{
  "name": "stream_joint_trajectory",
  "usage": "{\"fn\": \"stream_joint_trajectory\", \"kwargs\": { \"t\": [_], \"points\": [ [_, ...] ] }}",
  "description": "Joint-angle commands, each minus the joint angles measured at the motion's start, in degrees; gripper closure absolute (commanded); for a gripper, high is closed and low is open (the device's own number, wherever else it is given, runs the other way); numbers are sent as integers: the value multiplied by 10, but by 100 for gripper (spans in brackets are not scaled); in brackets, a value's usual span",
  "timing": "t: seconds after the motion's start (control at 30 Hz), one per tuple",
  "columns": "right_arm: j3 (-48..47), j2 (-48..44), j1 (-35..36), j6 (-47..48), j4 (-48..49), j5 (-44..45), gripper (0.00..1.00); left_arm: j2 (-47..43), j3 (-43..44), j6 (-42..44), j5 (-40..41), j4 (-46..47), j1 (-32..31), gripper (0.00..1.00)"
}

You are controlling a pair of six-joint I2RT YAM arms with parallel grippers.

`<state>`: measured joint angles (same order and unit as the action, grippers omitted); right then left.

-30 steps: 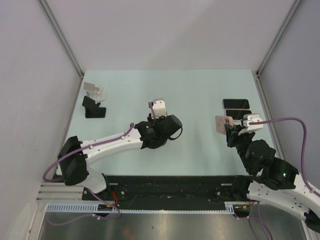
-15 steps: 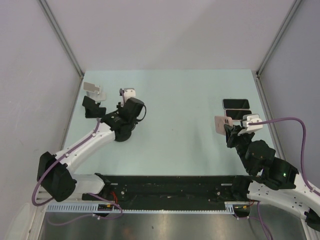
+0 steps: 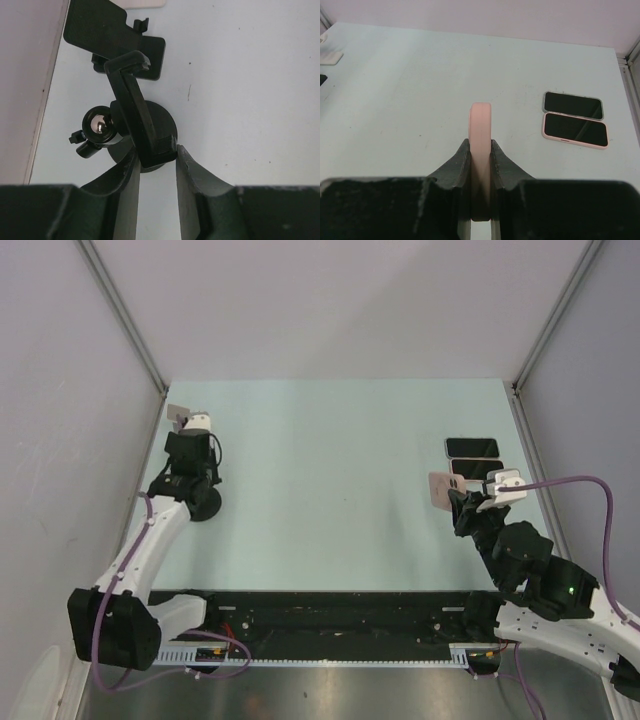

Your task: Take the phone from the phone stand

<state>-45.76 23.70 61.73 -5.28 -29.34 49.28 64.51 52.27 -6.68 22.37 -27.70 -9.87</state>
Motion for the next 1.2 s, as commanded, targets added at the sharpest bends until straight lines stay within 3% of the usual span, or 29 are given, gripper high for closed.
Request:
{"fn": "stream_joint_trajectory", "kwargs": {
  "t": [0.0, 0.3, 0.5, 0.63, 0.77, 0.87, 0.9, 1.0, 1.17],
  "points": [
    [-6, -11, 7, 7, 39, 13, 100, -6, 14, 65, -62, 75, 55, 100],
    [-6, -16, 16, 8, 39, 10, 100, 33, 34, 102, -91, 85, 128, 99],
    [-6, -8, 16, 8, 37, 16, 100, 55, 43, 110, -70, 86, 129, 97],
    [-6, -9, 17, 9, 38, 21, 100, 51, 37, 104, -61, 85, 131, 77],
    [-7, -8, 17, 9, 37, 25, 100, 40, 32, 100, -42, 84, 131, 75],
    [-7, -4, 18, 9, 37, 26, 100, 29, 28, 99, -22, 81, 131, 61],
    [-6, -5, 17, 9, 38, 27, 100, 23, 26, 95, -22, 81, 131, 47],
    [-6, -1, 18, 9, 37, 28, 100, 10, 26, 88, -21, 80, 130, 31],
    [-6, 6, 18, 12, 43, 27, 100, -18, 25, 73, -29, 73, 130, 15]
  ]
}}
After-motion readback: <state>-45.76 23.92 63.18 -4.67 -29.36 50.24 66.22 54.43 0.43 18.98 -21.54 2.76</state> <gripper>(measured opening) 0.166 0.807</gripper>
